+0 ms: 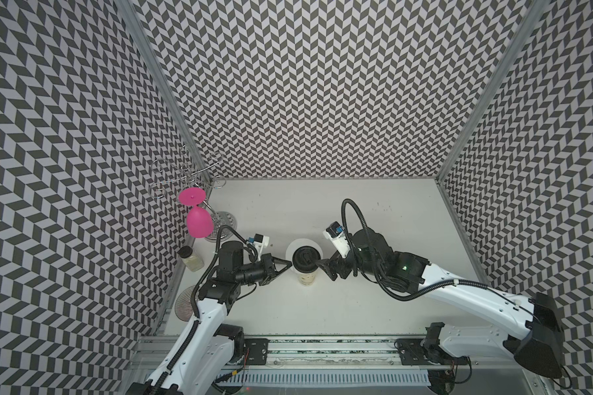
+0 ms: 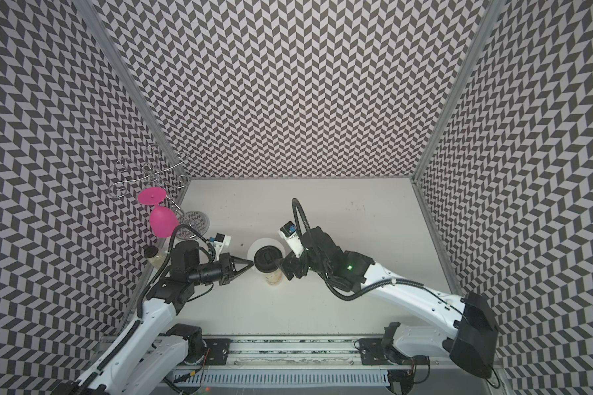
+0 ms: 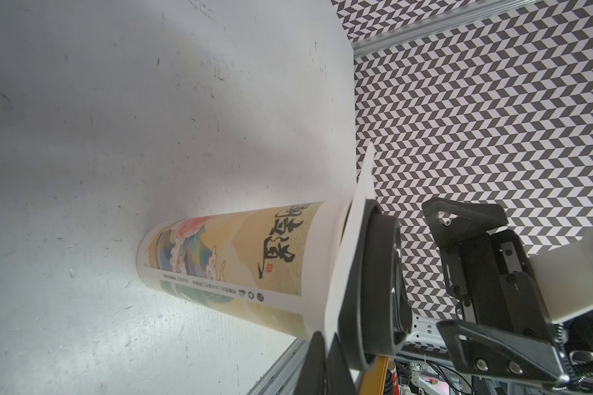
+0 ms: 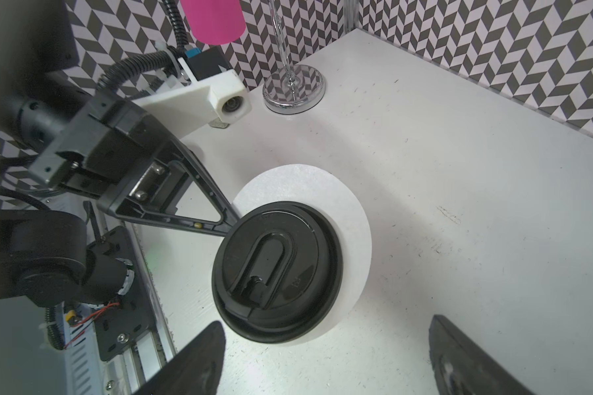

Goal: Put the leak-proof paper on the milk tea cups
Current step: Adjust the cup lid on the cup.

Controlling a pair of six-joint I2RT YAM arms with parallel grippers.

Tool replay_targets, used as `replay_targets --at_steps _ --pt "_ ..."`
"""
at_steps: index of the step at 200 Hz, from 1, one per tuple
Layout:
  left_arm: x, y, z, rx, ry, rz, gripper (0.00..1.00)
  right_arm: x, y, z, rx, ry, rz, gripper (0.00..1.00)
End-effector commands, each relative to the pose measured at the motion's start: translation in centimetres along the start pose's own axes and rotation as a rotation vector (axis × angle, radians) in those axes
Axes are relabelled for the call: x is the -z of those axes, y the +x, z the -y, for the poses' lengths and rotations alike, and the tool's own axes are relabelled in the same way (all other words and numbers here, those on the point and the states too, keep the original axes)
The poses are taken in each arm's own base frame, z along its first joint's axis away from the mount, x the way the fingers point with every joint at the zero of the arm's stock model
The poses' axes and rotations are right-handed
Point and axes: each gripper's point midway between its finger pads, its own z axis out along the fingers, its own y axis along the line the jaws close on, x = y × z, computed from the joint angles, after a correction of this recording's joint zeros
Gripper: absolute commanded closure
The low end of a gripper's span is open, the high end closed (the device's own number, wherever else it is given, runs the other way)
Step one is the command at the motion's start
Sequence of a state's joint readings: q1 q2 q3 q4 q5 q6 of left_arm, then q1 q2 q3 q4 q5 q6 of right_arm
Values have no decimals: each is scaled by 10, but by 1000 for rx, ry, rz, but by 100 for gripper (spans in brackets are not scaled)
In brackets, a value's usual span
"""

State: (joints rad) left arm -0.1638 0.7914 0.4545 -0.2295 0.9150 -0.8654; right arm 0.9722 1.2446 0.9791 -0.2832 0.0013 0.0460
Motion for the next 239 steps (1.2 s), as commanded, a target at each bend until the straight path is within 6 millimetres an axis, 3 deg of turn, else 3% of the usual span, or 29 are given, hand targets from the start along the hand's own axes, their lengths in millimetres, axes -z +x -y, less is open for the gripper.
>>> replay_targets --at_steps 1,49,239 --pt "0 1 9 -33 32 -4 93 -5 -11 -9 67 -28 43 8" --pt "0 0 10 -34 34 -4 94 -15 -4 -9 88 -14 17 8" --pt "1 10 6 -24 25 -18 98 -24 -13 -9 73 7 37 8"
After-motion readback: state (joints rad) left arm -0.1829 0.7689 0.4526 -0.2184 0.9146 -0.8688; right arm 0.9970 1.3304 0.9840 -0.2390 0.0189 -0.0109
